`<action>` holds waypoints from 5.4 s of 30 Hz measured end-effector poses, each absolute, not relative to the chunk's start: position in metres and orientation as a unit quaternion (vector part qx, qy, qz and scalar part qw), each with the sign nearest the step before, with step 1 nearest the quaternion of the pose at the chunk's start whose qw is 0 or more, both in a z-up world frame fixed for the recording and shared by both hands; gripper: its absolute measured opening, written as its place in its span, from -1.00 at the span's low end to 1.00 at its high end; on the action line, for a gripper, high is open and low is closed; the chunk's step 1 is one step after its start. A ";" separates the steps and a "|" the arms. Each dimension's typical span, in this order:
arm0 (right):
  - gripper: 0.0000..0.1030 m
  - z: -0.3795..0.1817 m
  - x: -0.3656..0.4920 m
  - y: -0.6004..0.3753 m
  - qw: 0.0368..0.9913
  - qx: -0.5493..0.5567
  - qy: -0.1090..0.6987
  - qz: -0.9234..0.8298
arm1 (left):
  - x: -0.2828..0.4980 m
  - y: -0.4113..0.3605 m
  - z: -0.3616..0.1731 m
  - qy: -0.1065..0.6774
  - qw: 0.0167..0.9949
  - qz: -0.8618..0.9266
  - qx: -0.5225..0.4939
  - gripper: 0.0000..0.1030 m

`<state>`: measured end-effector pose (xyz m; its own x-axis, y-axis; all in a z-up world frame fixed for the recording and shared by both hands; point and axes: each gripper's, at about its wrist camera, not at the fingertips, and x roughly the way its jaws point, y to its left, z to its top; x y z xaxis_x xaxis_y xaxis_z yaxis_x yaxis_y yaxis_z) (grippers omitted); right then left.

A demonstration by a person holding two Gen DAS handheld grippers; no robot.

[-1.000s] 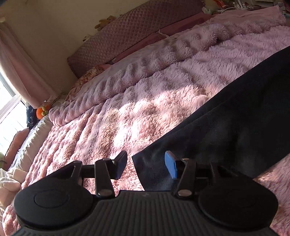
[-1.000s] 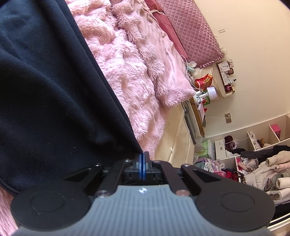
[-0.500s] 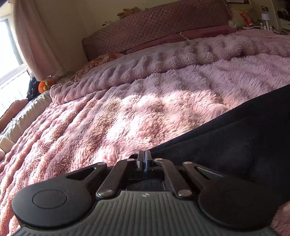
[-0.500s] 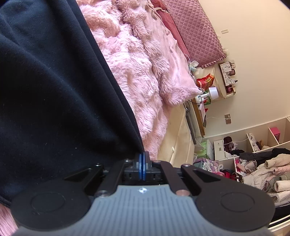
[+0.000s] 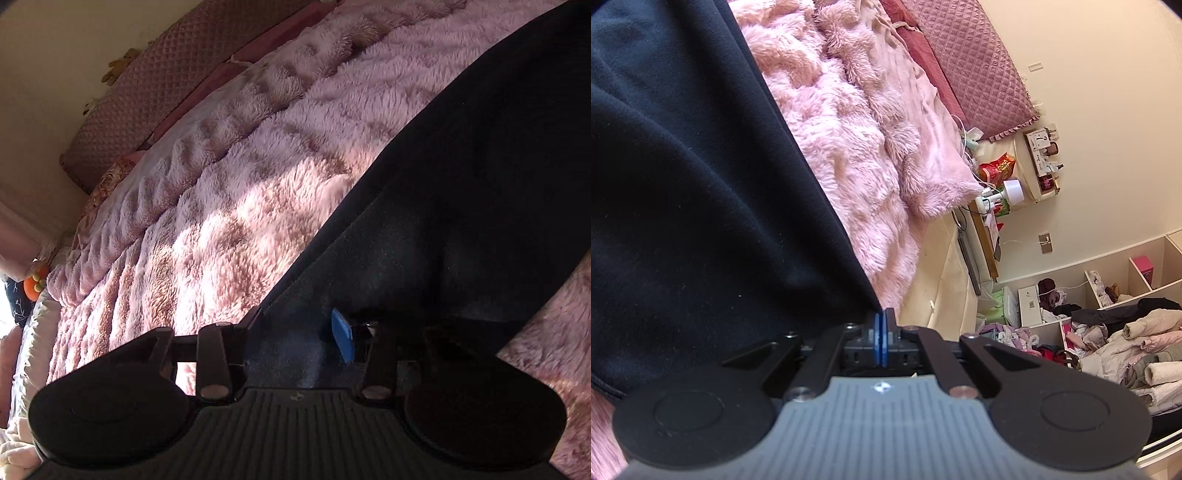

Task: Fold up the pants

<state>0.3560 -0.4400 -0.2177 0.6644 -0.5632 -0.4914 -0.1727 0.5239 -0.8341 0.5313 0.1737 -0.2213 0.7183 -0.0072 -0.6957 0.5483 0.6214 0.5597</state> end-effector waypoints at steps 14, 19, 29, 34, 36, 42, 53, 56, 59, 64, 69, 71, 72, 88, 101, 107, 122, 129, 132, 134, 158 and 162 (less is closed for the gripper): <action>-1.00 -0.233 0.360 -0.439 0.770 -0.491 0.390 -0.123 | 0.562 0.158 -0.247 0.393 0.802 -0.206 0.400 -0.79; -1.00 -0.233 0.357 -0.439 0.772 -0.487 0.388 -0.125 | 0.548 0.156 -0.246 0.373 0.817 -0.170 0.406 -0.99; -1.00 -0.198 0.344 -0.441 0.798 -0.473 0.345 -0.144 | 0.535 0.157 -0.191 0.316 0.866 -0.107 0.372 -1.00; -1.00 -0.187 0.362 -0.446 0.805 -0.459 0.344 -0.152 | 0.550 0.152 -0.182 0.308 0.870 -0.089 0.374 -1.00; -1.00 -0.190 0.373 -0.448 0.805 -0.454 0.352 -0.149 | 0.558 0.148 -0.186 0.308 0.868 -0.080 0.382 -1.00; -1.00 -0.213 0.405 -0.449 0.798 -0.451 0.366 -0.159 | 0.584 0.137 -0.204 0.309 0.868 -0.057 0.385 -1.00; -0.19 -0.226 0.431 -0.456 0.814 -0.380 0.404 -0.173 | 0.582 0.147 -0.214 0.336 0.884 -0.027 0.324 -0.02; 0.02 -0.201 0.410 -0.451 0.832 -0.353 0.379 -0.199 | 0.560 0.162 -0.187 0.334 0.903 -0.026 0.270 0.07; 0.01 -0.168 0.373 -0.433 0.868 -0.284 0.354 -0.200 | 0.531 0.185 -0.161 0.345 0.922 -0.027 0.175 0.07; 0.01 -0.141 0.304 -0.372 0.922 -0.101 0.335 -0.164 | 0.479 0.235 -0.145 0.364 0.930 -0.034 -0.035 0.27; 0.01 -0.162 0.269 -0.309 0.931 0.050 0.331 -0.145 | 0.450 0.288 -0.166 0.345 0.908 -0.013 -0.238 0.49; 0.01 -0.177 0.269 -0.288 0.925 0.102 0.339 -0.139 | 0.451 0.309 -0.181 0.335 0.885 -0.004 -0.324 0.52; 0.01 -0.186 0.271 -0.277 0.920 0.119 0.345 -0.140 | 0.453 0.315 -0.190 0.328 0.873 -0.002 -0.362 0.52; -0.09 -0.228 0.310 -0.249 0.918 0.103 0.303 -0.235 | 0.523 0.290 -0.234 0.308 0.886 0.054 -0.342 -0.59; -0.94 -0.209 0.307 -0.270 0.904 0.159 0.287 -0.272 | 0.527 0.276 -0.168 0.298 0.913 0.067 -0.271 -0.85; -0.97 -0.196 0.261 -0.278 0.900 0.203 0.310 -0.230 | 0.519 0.290 -0.154 0.323 0.909 0.094 -0.244 -0.86; -0.33 -0.157 0.207 -0.352 0.911 0.215 0.321 -0.148 | 0.508 0.300 -0.194 0.383 0.892 0.108 -0.214 -0.84; -0.29 -0.158 0.230 -0.495 0.911 0.191 0.322 -0.171 | 0.507 0.294 -0.196 0.387 0.895 0.116 -0.191 -0.82; -0.29 -0.169 0.247 -0.533 0.910 0.188 0.332 -0.163 | 0.509 0.288 -0.198 0.390 0.895 0.127 -0.178 -0.82; -0.29 -0.178 0.261 -0.548 0.912 0.169 0.344 -0.147 | 0.511 0.285 -0.198 0.391 0.895 0.133 -0.170 -0.82; 0.02 -0.194 0.280 -0.582 0.918 0.186 0.344 -0.058 | 0.511 0.283 -0.208 0.381 0.894 0.159 -0.173 -0.47; -0.07 -0.209 0.300 -0.579 0.910 0.165 0.376 -0.062 | 0.506 0.287 -0.206 0.382 0.895 0.147 -0.178 -0.16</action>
